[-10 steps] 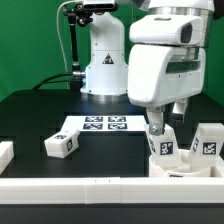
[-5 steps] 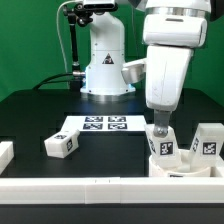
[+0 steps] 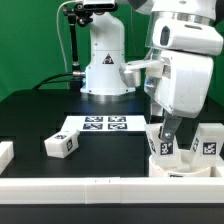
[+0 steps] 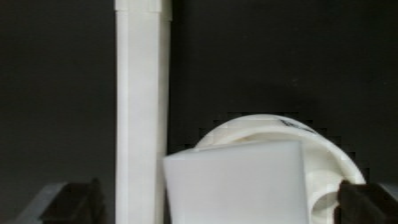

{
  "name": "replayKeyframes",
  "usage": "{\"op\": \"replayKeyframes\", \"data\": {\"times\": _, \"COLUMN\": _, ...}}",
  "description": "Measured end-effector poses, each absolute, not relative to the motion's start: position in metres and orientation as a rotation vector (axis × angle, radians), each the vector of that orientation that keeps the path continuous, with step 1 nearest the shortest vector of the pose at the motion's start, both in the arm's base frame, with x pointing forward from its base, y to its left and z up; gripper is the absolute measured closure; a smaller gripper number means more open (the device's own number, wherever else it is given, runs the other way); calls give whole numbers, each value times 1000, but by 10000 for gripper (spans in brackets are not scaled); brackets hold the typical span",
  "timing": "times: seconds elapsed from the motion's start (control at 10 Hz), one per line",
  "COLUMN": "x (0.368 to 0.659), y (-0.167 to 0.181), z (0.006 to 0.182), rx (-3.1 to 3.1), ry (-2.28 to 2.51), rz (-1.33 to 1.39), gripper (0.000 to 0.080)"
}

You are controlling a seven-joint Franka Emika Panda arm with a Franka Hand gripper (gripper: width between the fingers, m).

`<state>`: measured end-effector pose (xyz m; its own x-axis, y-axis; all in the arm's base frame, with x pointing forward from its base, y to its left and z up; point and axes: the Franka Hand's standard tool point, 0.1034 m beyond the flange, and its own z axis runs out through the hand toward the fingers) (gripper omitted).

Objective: Assemble stool

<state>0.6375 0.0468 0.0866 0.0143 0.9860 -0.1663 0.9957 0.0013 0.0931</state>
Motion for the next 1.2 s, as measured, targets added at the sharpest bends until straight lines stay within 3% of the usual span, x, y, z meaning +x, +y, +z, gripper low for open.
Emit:
{"op": "replayKeyframes", "data": {"times": 0.2, "x": 636, "y": 53, "z": 85, "rx": 2134, "ry": 2049, "rz": -76, "gripper": 151}}
{"op": "replayKeyframes", "data": {"times": 0.3, "x": 636, "y": 50, "z": 85, "rx": 2138, "ry": 2045, "rz": -77, "gripper": 263}}
{"op": "replayKeyframes", "data": {"times": 0.4, "x": 636, "y": 49, "z": 85, "rx": 2140, "ry": 2043, "rz": -77, "gripper": 263}}
{"op": "replayKeyframes", "data": {"times": 0.5, "x": 636, "y": 49, "z": 85, "rx": 2140, "ry": 2043, "rz": -77, "gripper": 463}}
{"op": "replayKeyframes", "data": {"times": 0.8, "x": 636, "y": 48, "z": 85, "rx": 2173, "ry": 2008, "rz": -72, "gripper": 464}}
{"op": "replayKeyframes", "data": {"times": 1.2, "x": 633, "y": 45, "z": 85, "rx": 2529, "ry": 1554, "rz": -44, "gripper": 464}}
